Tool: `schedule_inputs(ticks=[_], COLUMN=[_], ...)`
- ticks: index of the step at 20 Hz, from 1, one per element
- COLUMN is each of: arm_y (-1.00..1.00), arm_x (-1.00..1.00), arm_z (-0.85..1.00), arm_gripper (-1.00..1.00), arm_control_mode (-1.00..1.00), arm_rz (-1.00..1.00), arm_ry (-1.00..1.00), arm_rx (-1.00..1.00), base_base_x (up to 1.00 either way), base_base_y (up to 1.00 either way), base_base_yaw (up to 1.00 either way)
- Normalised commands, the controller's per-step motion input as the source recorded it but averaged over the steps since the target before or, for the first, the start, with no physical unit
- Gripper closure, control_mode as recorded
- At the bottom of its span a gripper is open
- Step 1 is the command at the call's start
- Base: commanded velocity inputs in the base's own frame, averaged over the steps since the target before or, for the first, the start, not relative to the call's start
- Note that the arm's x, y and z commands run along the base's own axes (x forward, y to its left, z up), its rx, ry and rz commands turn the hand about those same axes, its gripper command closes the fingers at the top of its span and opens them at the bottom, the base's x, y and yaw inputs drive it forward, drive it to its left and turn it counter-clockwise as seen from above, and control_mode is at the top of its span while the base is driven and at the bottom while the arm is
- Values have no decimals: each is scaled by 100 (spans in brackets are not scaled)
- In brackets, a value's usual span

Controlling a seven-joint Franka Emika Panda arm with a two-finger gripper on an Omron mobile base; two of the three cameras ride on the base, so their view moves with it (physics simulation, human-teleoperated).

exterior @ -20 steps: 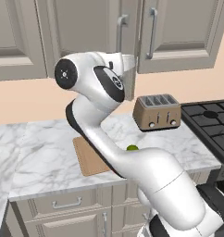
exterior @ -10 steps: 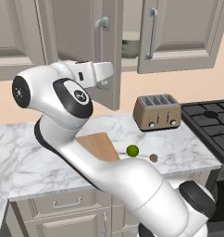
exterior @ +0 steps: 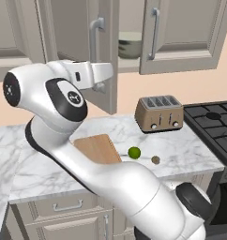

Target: Open the cabinet. Place the bowl and condiment on the counter. Then place the lime and garlic on the cutting board.

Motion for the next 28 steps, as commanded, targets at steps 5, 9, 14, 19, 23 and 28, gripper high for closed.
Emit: schedule_inputs(ticks=[5, 9, 14, 19, 23, 28], arm_y=[0, 0, -54, -100, -99, -98], arm_x=[-57, -100, -75, -70, -65, -55], arm_z=[13, 18, 8, 5, 16, 23], arm_gripper=[-100, -100, -100, -100, -100, -100], arm_control_mode=[-100, -100, -100, -100, -100, -100], arm_rz=[0, 2, 1, 0, 0, 1], arm_ry=[0, 0, 0, -3, -8, -9], arm_rx=[0, 0, 0, 8, 16, 23], base_base_x=[0, 0, 0, 0, 0, 0], base_base_y=[0, 0, 0, 0, 0, 0], base_base_yaw=[0, 0, 0, 0, 0, 0])
